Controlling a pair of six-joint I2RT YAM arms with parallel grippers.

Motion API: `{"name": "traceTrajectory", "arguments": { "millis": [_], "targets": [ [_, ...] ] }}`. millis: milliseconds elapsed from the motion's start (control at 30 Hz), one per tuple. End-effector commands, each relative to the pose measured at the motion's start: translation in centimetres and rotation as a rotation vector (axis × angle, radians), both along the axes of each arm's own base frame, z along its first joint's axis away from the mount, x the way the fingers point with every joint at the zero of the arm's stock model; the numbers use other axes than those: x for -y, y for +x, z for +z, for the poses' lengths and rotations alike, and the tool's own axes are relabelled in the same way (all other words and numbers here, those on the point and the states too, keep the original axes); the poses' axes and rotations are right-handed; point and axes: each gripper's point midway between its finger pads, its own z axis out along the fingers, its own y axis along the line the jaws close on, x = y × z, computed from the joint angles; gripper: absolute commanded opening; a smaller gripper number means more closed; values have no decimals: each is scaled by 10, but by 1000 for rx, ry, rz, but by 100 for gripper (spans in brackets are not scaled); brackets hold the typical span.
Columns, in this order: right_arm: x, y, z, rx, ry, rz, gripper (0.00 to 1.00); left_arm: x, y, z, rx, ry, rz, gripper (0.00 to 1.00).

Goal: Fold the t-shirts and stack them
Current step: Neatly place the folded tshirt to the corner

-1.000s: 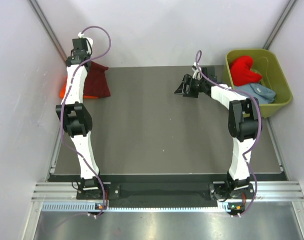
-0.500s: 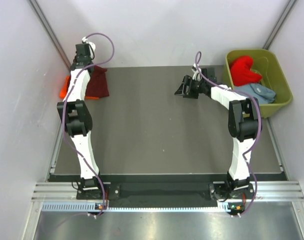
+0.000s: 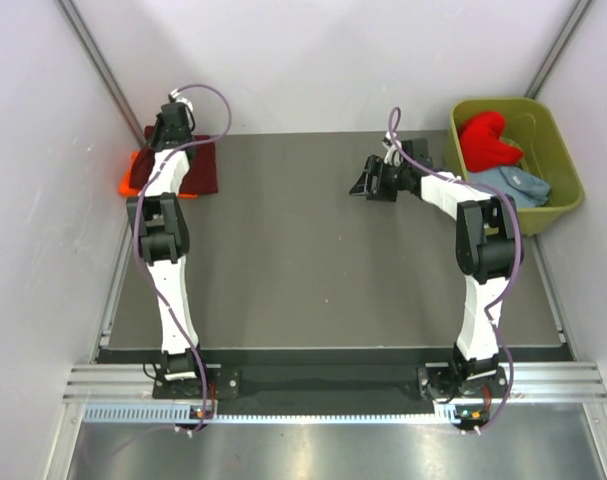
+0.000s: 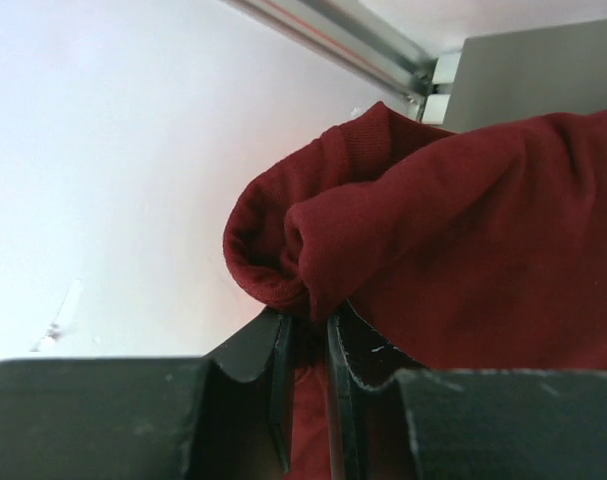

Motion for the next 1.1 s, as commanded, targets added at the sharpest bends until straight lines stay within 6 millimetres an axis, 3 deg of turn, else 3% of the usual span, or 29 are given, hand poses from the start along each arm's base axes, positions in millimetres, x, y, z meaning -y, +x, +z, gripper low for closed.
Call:
{"name": "traceTrajectory", "arguments": {
  "millis": [0,200,300,400,433,600,633,700,800,833,900,933,1000,1033,1067],
  "targets": [
    [-5,3,42,125,-1,23,70,-15,7,45,166,48,69,0],
    [-4,-1,38,115,-7,25,71,-27,5,32,170,41,119,2],
    [-5,-1,38,116,-8,29,71,-37,7,35,206,47,140,2],
    [-8,-1,40,122,-9,33,71,-47,5,33,222,64,173,9],
    [-10,-2,41,125,-11,40,71,-50,3,33,225,73,192,33],
    [-11,-6,39,122,-21,46,71,-43,-4,43,277,70,244,69],
    [-12,-6,39,126,-22,49,71,-31,-3,57,313,73,237,75],
    [-13,-7,41,129,-24,53,71,-17,-7,63,313,109,242,84],
    [-13,-7,46,147,-32,58,71,28,-1,89,375,84,185,91],
    [-12,-7,49,158,-38,61,71,60,1,108,411,64,131,91],
    [-10,-5,54,173,-54,53,71,92,3,110,412,-6,60,92],
    [-9,-5,57,185,-61,55,71,124,7,111,403,-54,-25,92],
    [-5,-5,63,202,-77,42,72,154,-3,102,344,-168,-87,92],
    [-3,-3,65,215,-90,39,72,181,-3,100,326,-246,-166,92],
    [0,-3,72,235,-107,29,74,196,-5,96,300,-314,-205,92]
  ]
}}
